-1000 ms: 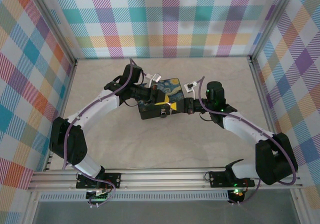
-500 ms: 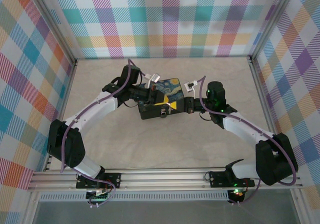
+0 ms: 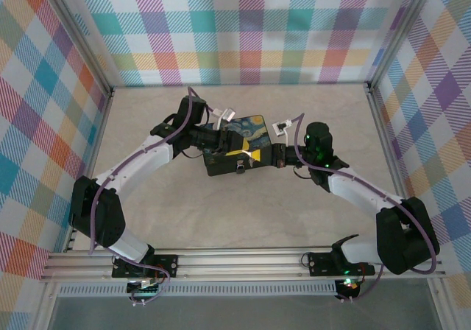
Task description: Unlock the padlock with the key
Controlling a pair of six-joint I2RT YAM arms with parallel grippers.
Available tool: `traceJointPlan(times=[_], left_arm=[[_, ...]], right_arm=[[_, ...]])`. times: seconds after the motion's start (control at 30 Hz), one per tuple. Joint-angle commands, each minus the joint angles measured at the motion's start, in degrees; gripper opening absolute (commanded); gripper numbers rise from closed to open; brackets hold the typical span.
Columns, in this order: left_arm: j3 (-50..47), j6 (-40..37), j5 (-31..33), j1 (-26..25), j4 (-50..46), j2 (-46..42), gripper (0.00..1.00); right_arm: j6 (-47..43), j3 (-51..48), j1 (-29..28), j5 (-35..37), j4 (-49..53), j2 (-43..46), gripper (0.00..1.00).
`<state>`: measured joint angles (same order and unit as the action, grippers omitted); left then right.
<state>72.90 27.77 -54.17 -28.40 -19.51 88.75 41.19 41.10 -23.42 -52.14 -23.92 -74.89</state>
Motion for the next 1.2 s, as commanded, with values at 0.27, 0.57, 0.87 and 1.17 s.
traceJointPlan(times=[0.27, 0.57, 0.87, 1.17], left_arm=[[1.0, -0.3, 11.2, 1.1, -5.9, -1.2, 0.56], [-13.1, 9.1, 54.4, -8.9, -4.4, -8.0, 0.59], [-12.5, 18.1, 73.8, -20.9, 1.9, 4.1, 0.64], [-4.5, 25.1, 84.1, -25.4, 2.6, 16.6, 0.62]], right_arm=[[-5.2, -1.4, 0.1, 6.5, 10.0, 3.6, 0.00], [-9.3, -0.8, 2.5, 18.7, 28.8, 5.4, 0.00], [-9.6, -0.4, 4.5, 25.3, 35.8, 6.2, 0.00], [-9.7, -2.4, 5.2, 26.4, 36.3, 8.5, 0.00]])
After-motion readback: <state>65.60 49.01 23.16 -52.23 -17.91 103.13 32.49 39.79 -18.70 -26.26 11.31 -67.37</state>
